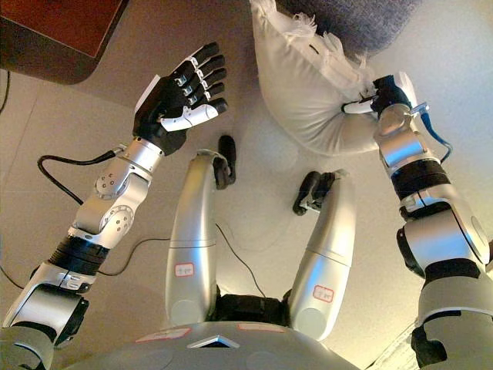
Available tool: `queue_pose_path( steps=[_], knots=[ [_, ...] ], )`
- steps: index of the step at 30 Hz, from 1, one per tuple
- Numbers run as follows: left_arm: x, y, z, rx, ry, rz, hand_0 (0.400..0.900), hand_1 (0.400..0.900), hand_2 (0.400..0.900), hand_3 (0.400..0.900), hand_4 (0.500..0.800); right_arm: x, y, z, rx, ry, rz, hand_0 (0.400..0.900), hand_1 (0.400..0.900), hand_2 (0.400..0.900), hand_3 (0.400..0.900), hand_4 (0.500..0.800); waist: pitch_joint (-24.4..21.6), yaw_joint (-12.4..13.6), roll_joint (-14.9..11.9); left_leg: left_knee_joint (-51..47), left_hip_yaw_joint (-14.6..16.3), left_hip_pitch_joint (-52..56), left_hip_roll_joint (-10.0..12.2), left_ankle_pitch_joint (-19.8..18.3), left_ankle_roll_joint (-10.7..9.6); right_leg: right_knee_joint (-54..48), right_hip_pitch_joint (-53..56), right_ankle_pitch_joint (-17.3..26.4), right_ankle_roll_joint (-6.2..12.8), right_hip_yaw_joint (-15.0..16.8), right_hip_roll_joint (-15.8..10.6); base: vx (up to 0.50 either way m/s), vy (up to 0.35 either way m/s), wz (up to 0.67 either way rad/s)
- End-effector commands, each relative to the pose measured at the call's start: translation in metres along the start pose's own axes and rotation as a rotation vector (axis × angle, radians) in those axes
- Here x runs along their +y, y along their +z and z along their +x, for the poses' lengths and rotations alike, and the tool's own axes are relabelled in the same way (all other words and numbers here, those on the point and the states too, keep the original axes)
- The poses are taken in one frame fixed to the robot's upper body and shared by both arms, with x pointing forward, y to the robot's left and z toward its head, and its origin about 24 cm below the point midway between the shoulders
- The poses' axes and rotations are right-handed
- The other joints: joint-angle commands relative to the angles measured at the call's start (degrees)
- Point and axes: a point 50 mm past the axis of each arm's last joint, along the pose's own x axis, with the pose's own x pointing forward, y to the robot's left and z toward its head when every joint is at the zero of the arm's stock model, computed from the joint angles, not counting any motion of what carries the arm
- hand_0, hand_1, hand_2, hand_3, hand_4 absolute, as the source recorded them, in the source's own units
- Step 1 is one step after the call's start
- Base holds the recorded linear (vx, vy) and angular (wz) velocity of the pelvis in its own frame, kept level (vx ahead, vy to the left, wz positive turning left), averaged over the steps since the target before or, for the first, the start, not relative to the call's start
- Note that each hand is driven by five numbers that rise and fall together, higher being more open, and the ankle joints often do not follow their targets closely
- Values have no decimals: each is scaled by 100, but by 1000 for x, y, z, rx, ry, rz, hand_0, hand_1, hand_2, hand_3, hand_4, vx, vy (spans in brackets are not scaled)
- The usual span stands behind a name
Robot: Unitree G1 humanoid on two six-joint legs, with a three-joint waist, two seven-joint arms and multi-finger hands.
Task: Pick up the pillow and put it on the sofa.
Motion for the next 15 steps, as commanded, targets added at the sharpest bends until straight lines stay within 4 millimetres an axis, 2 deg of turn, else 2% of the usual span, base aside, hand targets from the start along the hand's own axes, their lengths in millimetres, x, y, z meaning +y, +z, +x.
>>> queue_pose_path(
  steps=[1,9,15],
  knots=[
    [-28,38,8,-231,-127,-40,900,900,900,900,800,-40,16,1,-59,-151,14,400,400,400,400,500,-10,77,341,924,360,547,-53,-1454,350,-66,209,233,-26,-252,159,0,0,0],
    [-28,35,5,-233,-112,-46,900,900,900,900,800,-40,26,-1,-145,-186,54,400,400,400,400,500,-10,77,391,747,389,721,11,-1417,361,-242,365,280,-11,-240,153,0,0,0],
    [-21,29,2,-201,-18,-30,900,900,900,900,800,-36,52,-14,-361,-240,141,400,400,400,400,500,-10,5,368,165,514,1154,130,-1321,314,-809,748,426,81,-236,296,-21,39,-6]
  ],
)
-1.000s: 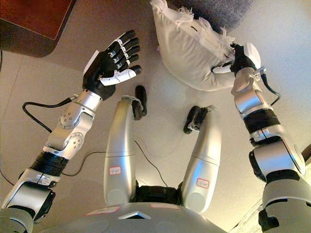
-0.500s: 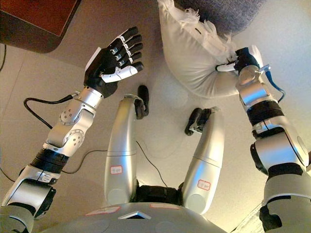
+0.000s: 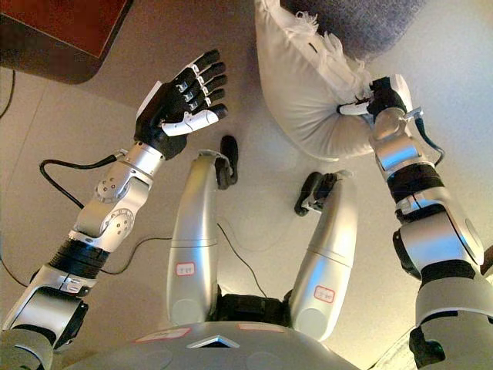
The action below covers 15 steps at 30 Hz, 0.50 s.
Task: Pick up the pillow and put it on the sofa.
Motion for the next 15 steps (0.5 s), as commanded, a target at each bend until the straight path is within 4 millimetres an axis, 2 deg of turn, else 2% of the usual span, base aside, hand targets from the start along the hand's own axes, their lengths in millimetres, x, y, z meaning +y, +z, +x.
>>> queue_pose_path(
  steps=[1,5,9,14,15],
  knots=[
    [-20,35,7,-220,-21,-22,900,900,900,900,800,-43,61,-10,-323,-205,114,400,400,400,400,500,-9,-51,320,262,497,1092,111,-1286,292,-718,658,470,104,-187,316,-31,59,-11],
    [-12,29,3,-186,70,-18,900,900,900,900,800,-40,72,-28,-471,-230,75,400,400,400,400,500,-9,-170,254,-518,613,1714,136,-1085,207,-1450,1193,698,156,-171,400,-14,63,-10],
    [-7,24,-2,-154,116,-34,900,900,900,900,800,-30,73,-46,-570,-243,69,400,400,400,400,500,-9,-270,196,-1158,669,2320,94,-891,143,-2049,1781,898,197,-151,430,10,36,-5],
    [-3,15,-8,-98,146,-37,900,900,900,900,800,-21,64,-63,-625,-269,95,400,400,400,400,500,-70,-316,66,-1869,669,3088,12,-681,128,-2772,2615,1079,252,-276,376,80,1,1],
    [-1,9,-12,-64,161,-39,900,900,900,900,800,-17,58,-69,-637,-266,96,400,400,400,400,500,-232,-317,-5,-2121,657,3336,-21,-628,131,-3079,2921,1116,267,-352,357,88,-13,2]
  ],
)
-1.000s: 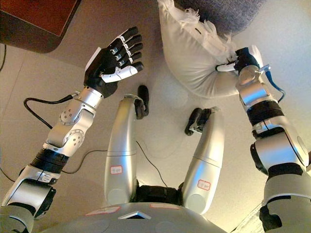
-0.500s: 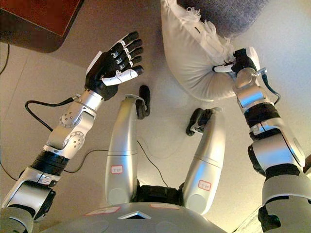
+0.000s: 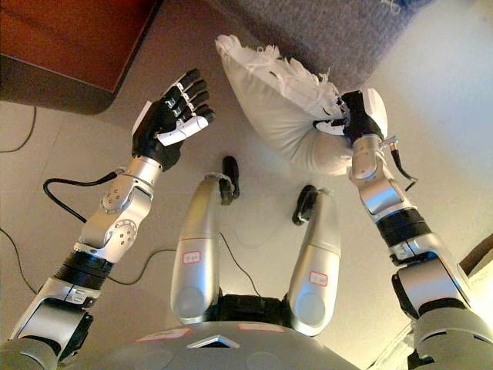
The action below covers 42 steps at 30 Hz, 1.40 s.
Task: Pick up the pillow and put it on the sofa.
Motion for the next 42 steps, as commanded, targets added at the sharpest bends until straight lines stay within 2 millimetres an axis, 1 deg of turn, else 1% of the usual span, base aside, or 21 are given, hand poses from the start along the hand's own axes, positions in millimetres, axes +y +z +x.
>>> queue_pose_path(
  steps=[1,2,8,9,12,15,17,18,21,25,27,29,32,35,37,40,42],
  knots=[
    [-11,25,-3,-134,-29,3,900,900,900,900,800,-60,76,-8,-424,-296,98,400,400,400,400,500,-282,-217,-24,-641,294,1170,-127,-463,124,-1249,720,951,-97,-236,90,137,-20,2],
    [-8,20,-6,-105,-14,-1,900,900,900,900,800,-60,75,-13,-441,-292,100,400,400,400,400,500,-407,-220,-80,-820,274,1374,-151,-443,127,-1491,982,959,-97,-301,86,70,-14,2],
    [0,3,-12,-21,29,-8,900,900,900,900,800,-64,75,-31,-525,-290,104,400,400,400,400,500,-715,-248,-227,-1479,263,2081,-161,-266,88,-2381,1826,1129,-54,-499,113,107,-15,-2],
    [4,-5,-17,16,41,-13,900,900,900,900,800,-67,74,-38,-560,-293,101,400,400,400,400,500,-861,-264,-264,-1837,302,2421,-152,-149,36,-2854,2212,1238,-23,-567,191,148,-30,-4],
    [8,-16,-26,65,55,-22,900,900,900,900,800,-72,73,-48,-599,-292,100,400,400,400,400,500,-1066,-266,-309,-2323,335,2880,-185,30,-24,-3445,2700,1411,44,-635,296,151,-26,-5],
    [13,-30,-40,138,66,-44,900,900,900,900,800,-79,70,-57,-619,-274,94,400,400,400,400,500,-1469,-244,-362,-3098,389,3552,-185,229,-91,-4331,3413,1605,128,-719,444,229,-18,-4],
    [14,-34,-45,161,68,-50,900,900,900,900,800,-82,70,-61,-629,-264,93,400,400,400,400,500,-1631,-228,-385,-3362,428,3783,-203,301,-101,-4645,3675,1703,153,-762,487,176,-4,0],
    [14,-39,-49,180,71,-60,900,900,900,900,800,-84,70,-63,-634,-255,90,400,400,400,400,500,-1788,-218,-409,-3520,455,3918,-202,331,-104,-4861,3812,1796,185,-791,496,168,2,1],
    [14,-46,-55,213,74,-81,900,900,900,900,800,-87,73,-65,-647,-226,77,400,400,400,400,500,-2038,-184,-454,-3749,506,4179,-215,350,-118,-5233,4075,1969,236,-825,504,135,12,-2],
    [12,-53,-57,235,62,-99,900,900,900,900,800,-94,88,-56,-665,-193,53,400,400,400,400,500,-2243,-95,-510,-3947,539,4445,-212,348,-149,-5573,4352,2117,267,-896,527,100,32,-7],
    [11,-56,-58,253,51,-102,900,900,900,900,800,-104,99,-45,-655,-180,36,400,400,400,400,500,-2345,-11,-551,-4046,533,4578,-224,344,-158,-5657,4486,2131,270,-958,539,97,40,-1],
    [11,-57,-58,258,44,-109,900,900,900,900,800,-107,101,-40,-639,-161,28,400,400,400,400,500,-2371,24,-568,-4080,529,4625,-230,339,-162,-5675,4540,2124,272,-993,542,59,37,6],
    [7,-59,-63,286,-4,-126,900,900,900,900,800,-124,95,-17,-533,-115,-14,400,400,400,400,500,-2489,216,-664,-4235,477,4732,-250,377,-176,-5760,4675,2134,293,-1147,540,65,38,18],
    [3,-60,-67,306,-38,-133,900,900,900,900,800,-136,90,-2,-474,-135,-45,400,400,400,400,500,-2527,358,-738,-4311,420,4768,-261,401,-175,-5803,4745,2160,323,-1267,525,52,9,18],
    [1,-60,-68,317,-68,-139,900,900,900,900,800,-150,86,12,-392,-136,-77,400,400,400,400,500,-2501,491,-793,-4360,359,4825,-267,395,-182,-5813,4826,2157,338,-1337,529,65,2,22],
    [-3,-57,-67,326,-120,-142,900,900,900,900,800,-162,71,30,-232,-131,-76,400,400,400,400,500,-2478,681,-863,-4435,237,4840,-291,436,-185,-5810,4892,2170,356,-1435,516,54,0,27],
    [-8,-54,-64,327,-165,-142,900,900,900,900,800,-170,62,41,-132,-137,-118,400,400,400,400,500,-2460,811,-907,-4508,163,4852,-301,473,-189,-5843,4946,2190,372,-1521,514,58,-14,32]
  ],
)
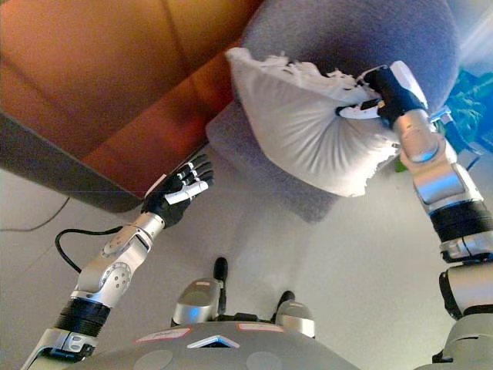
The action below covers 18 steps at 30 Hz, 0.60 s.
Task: Pick up the pillow and put it on the sofa.
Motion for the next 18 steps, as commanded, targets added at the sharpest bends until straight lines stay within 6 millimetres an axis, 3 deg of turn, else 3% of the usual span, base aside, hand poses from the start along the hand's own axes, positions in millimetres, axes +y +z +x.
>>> queue_pose_path(
  steps=[1,2,7,12,18],
  knots=[
    [-24,26,3,-89,-194,53,900,900,900,900,800,-94,51,8,-91,-271,-11,437,437,437,437,522,-642,363,-256,146,35,195,148,-630,-115,67,-359,356,-55,-324,25,63,-30,33],
    [-27,27,4,-84,-215,61,900,900,900,900,800,-97,42,11,-15,-279,4,900,900,900,900,800,-629,431,-273,107,-4,198,146,-604,-118,43,-337,383,-37,-374,23,63,-40,33],
    [-36,36,9,-84,-272,91,900,900,900,900,800,-105,21,19,175,-349,-23,900,900,900,900,800,-516,701,-319,61,-170,86,161,-540,-109,-30,-361,493,29,-515,8,28,-46,26],
    [-41,52,18,-131,-295,123,900,900,900,900,800,-123,34,18,182,-577,-40,900,900,900,900,800,-297,843,-301,28,-317,-137,148,-487,-62,-70,-492,571,79,-567,20,-92,-62,12],
    [-40,51,15,-122,-306,128,900,900,900,900,800,-135,36,12,205,-704,-69,900,900,900,900,800,-231,901,-262,-8,-329,-124,153,-494,-30,-116,-459,611,139,-582,10,14,-12,6]
  ],
)
